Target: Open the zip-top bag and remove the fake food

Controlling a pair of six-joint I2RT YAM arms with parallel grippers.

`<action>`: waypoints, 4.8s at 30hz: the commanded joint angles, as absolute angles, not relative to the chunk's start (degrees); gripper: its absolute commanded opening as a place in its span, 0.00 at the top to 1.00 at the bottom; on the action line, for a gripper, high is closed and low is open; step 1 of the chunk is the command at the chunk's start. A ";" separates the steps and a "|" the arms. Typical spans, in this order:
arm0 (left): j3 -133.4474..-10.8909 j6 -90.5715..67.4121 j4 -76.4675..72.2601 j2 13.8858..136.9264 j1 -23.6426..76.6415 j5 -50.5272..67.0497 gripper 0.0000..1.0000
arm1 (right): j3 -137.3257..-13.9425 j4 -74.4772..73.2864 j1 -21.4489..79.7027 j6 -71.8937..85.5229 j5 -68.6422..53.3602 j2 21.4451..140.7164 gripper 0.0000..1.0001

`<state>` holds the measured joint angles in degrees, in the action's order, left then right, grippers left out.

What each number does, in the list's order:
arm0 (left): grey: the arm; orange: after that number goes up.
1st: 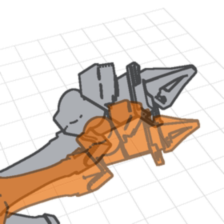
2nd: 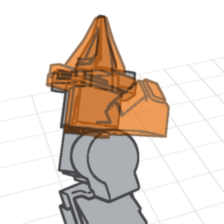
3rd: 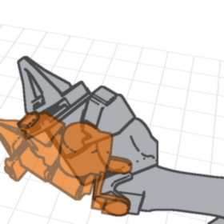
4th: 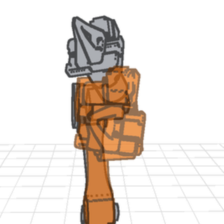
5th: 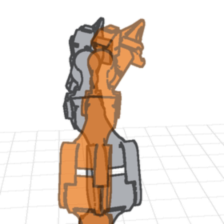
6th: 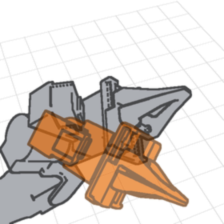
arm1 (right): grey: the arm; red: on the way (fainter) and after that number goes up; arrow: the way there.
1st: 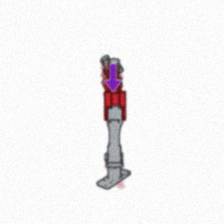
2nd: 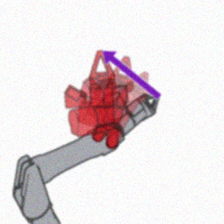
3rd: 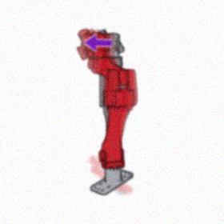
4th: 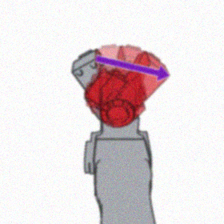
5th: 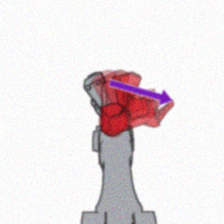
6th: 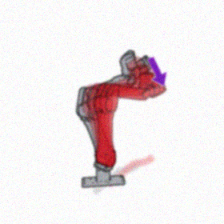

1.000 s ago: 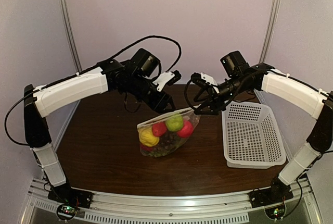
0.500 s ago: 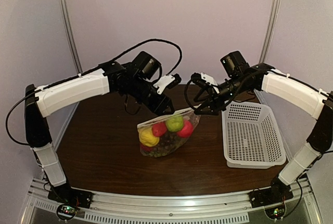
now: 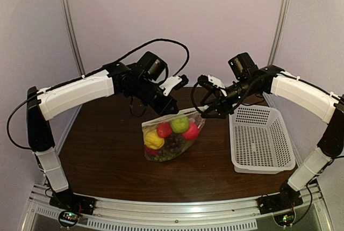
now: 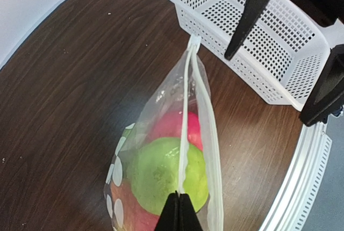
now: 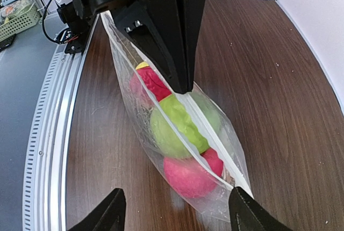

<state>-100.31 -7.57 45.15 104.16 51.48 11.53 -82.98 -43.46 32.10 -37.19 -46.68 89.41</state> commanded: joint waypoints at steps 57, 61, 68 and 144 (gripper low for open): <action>-97.64 -6.42 25.68 108.29 44.65 19.93 1.00 | -83.28 -39.31 43.08 -42.23 -25.85 89.53 0.57; -95.63 -7.95 24.83 107.71 44.58 20.26 1.00 | -83.43 -38.56 45.16 -43.76 -21.88 91.85 0.58; -90.48 -14.50 19.60 105.28 44.59 18.45 1.00 | -80.54 -31.46 47.02 -42.92 -11.63 94.82 0.68; -87.16 -16.43 16.52 102.04 43.07 19.97 1.00 | -59.22 -33.50 8.13 -31.04 -32.49 73.21 0.63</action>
<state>-85.62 -17.96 16.45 102.24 43.44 19.33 -63.26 -33.56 14.52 -31.53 -32.12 73.52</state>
